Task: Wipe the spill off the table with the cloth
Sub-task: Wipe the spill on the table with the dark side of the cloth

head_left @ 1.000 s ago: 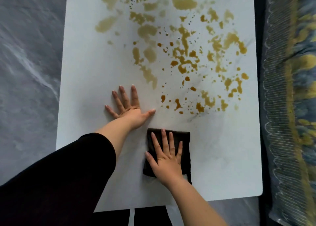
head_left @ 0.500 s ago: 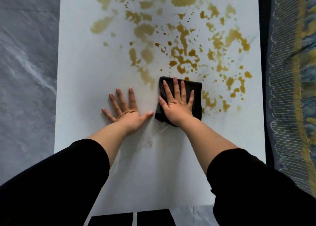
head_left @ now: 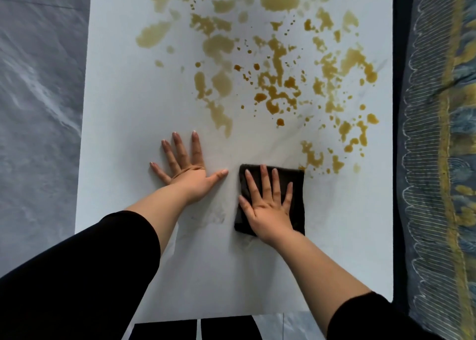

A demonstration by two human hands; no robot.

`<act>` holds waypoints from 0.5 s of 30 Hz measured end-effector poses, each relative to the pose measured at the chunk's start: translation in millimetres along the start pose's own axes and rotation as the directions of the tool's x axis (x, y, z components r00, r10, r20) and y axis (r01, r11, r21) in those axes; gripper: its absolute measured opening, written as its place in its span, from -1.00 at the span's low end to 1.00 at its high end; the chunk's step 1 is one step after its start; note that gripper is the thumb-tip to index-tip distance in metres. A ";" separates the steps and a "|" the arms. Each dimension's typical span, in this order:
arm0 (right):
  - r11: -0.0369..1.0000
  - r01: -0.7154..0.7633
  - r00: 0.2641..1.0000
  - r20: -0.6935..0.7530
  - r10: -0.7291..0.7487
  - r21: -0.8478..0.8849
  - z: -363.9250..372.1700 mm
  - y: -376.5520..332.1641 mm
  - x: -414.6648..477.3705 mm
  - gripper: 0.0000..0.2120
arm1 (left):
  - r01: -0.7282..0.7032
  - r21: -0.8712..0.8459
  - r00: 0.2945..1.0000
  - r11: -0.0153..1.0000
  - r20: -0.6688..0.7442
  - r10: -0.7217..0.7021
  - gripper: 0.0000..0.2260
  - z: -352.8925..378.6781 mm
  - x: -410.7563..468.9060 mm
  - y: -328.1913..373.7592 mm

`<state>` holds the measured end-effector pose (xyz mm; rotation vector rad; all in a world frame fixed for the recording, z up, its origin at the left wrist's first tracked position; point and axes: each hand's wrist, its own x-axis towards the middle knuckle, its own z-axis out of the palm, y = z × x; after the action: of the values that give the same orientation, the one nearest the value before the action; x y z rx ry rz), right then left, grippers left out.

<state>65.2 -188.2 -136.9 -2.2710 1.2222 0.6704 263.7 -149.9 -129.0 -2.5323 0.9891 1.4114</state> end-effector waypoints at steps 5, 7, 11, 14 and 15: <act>0.997 -0.055 0.996 -0.073 0.058 0.047 -50.3 2.6 78.2 -0.41 | 0.001 -0.001 1.000 1.000 -0.014 -0.001 -0.02 0.5 -1.1 0.7; 0.998 -0.038 0.997 -0.070 0.042 0.059 -55.0 2.7 82.6 -0.41 | 0.003 -0.011 1.000 1.000 -0.007 -0.003 -0.02 -0.9 -1.6 1.1; 0.999 -0.014 0.999 -0.044 0.016 0.052 -19.2 6.4 25.2 -0.40 | 0.008 -0.011 1.000 1.000 0.011 -0.008 -0.03 -4.7 -4.6 1.8; 0.999 -0.020 0.999 0.032 0.019 0.043 12.7 11.4 -26.6 -0.37 | 0.005 -0.017 1.000 1.000 0.020 -0.004 -0.03 -5.7 -6.5 2.6; 0.998 -0.024 0.998 0.056 0.021 0.051 17.2 14.1 -34.3 -0.37 | 0.004 -0.015 1.000 1.000 0.022 -0.003 -0.03 -5.2 -6.5 2.6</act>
<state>33.3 -163.3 -131.4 -2.1845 1.2262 0.6975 263.7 -150.6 -120.3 -2.5220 0.9737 1.4486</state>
